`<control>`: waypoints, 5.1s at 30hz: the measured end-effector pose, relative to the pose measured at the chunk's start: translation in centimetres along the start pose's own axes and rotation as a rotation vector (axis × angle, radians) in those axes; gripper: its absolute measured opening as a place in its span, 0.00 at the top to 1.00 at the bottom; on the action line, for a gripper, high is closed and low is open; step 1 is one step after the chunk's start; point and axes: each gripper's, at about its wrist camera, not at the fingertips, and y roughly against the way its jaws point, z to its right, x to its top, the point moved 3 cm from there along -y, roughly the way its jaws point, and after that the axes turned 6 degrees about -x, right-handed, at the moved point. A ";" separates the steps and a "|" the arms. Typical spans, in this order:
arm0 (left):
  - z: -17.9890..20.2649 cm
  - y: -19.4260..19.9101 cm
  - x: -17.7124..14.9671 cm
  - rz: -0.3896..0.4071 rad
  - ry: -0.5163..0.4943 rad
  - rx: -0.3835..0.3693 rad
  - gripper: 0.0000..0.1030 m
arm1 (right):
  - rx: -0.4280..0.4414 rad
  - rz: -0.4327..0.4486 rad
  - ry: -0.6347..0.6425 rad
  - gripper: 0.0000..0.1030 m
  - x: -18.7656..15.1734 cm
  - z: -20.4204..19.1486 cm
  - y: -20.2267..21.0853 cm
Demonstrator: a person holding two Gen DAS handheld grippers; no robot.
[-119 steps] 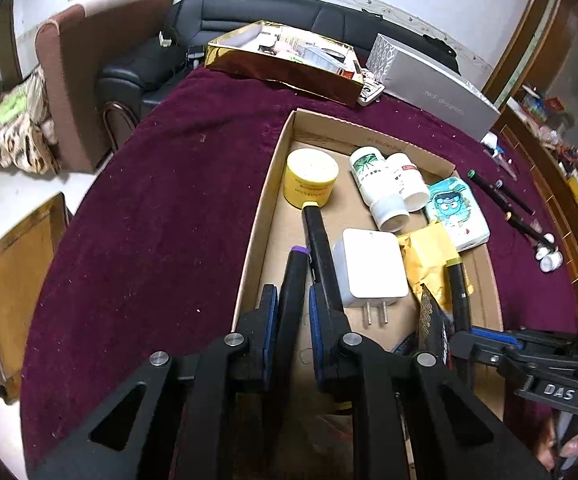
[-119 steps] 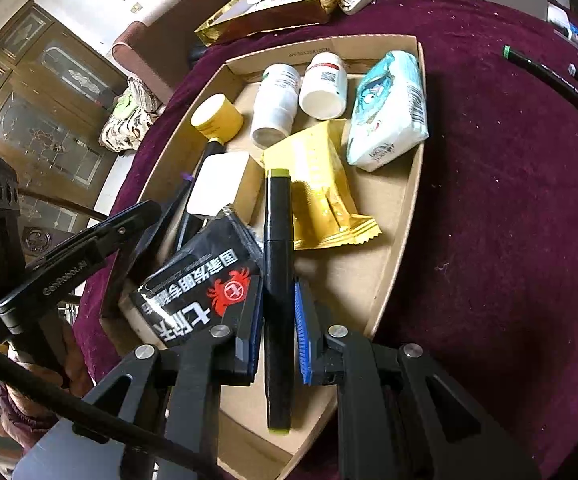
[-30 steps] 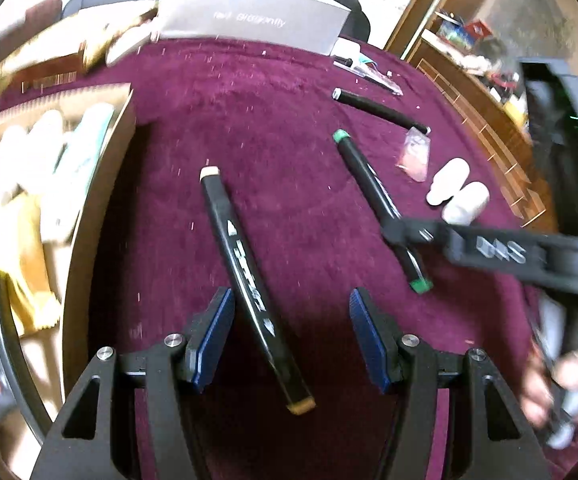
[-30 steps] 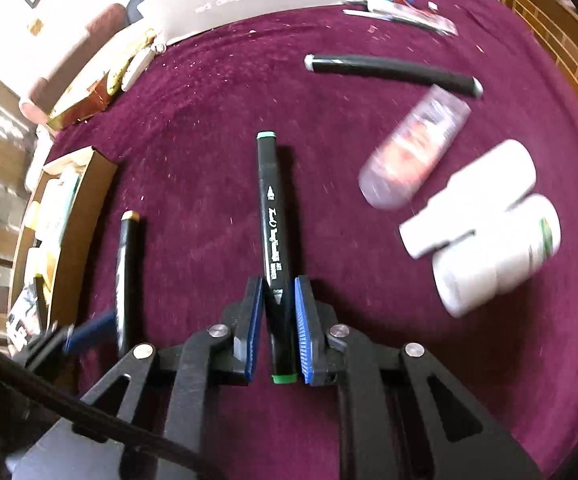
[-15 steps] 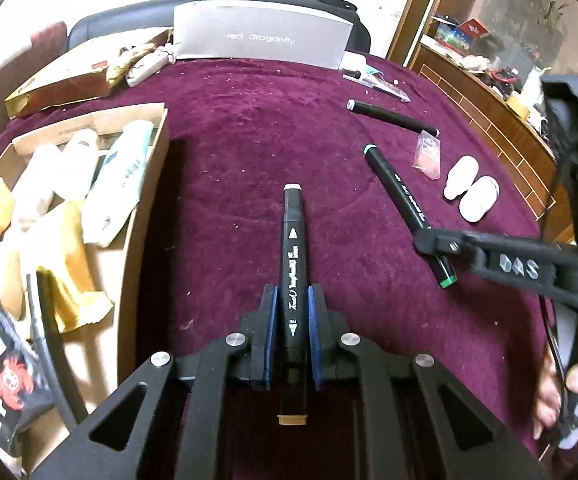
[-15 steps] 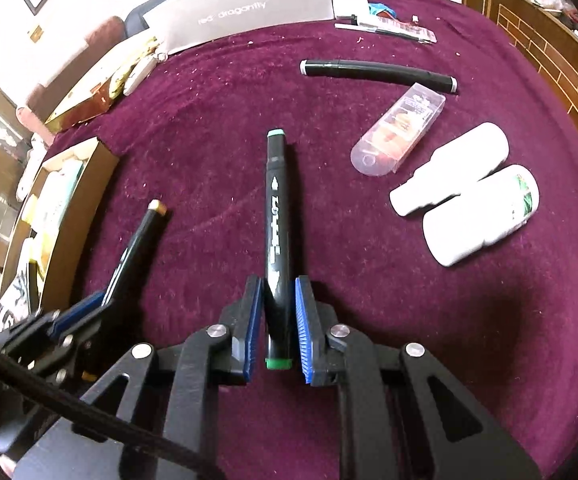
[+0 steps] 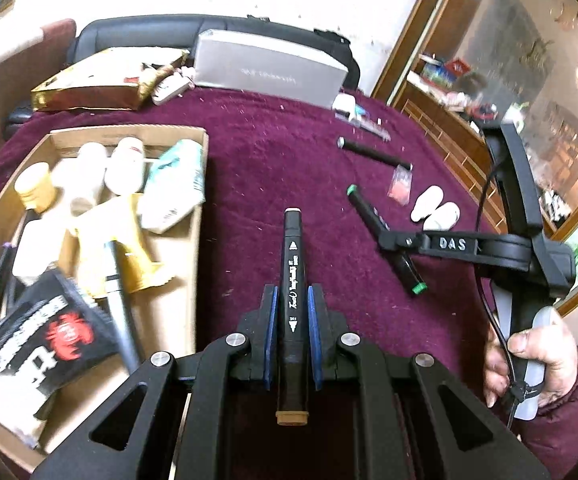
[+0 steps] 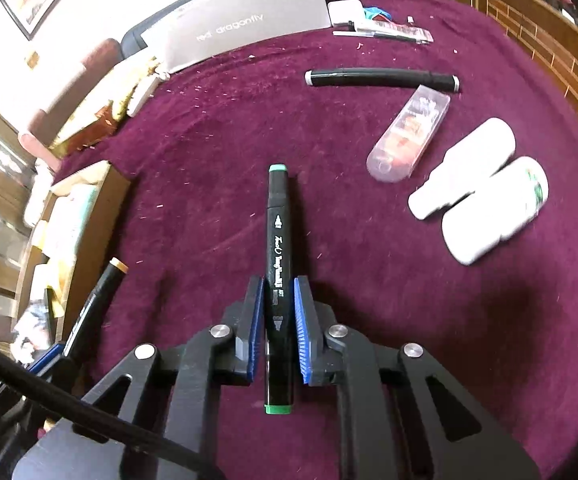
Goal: Organize objects
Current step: 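Carry both markers into the tray and open both tools, then withdraw both tools from the tray toward the remaining items, then reach the right tool toward the black marker and clear pill case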
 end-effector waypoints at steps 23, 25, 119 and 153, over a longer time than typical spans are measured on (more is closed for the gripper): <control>-14.5 13.2 0.1 0.245 0.217 0.110 0.89 | 0.181 0.076 0.144 0.88 -2.5 -11.4 7.2; -15.4 13.1 0.0 0.243 0.215 0.128 0.89 | 0.195 0.079 0.177 0.88 -2.7 -12.8 7.7; 8.2 4.4 -2.0 0.069 -0.360 0.296 0.53 | 0.110 0.169 -0.008 0.35 -7.0 -0.2 8.3; 6.1 -8.3 -1.5 -0.178 -0.278 0.226 0.53 | 0.024 0.109 -0.117 0.35 -0.2 6.1 4.5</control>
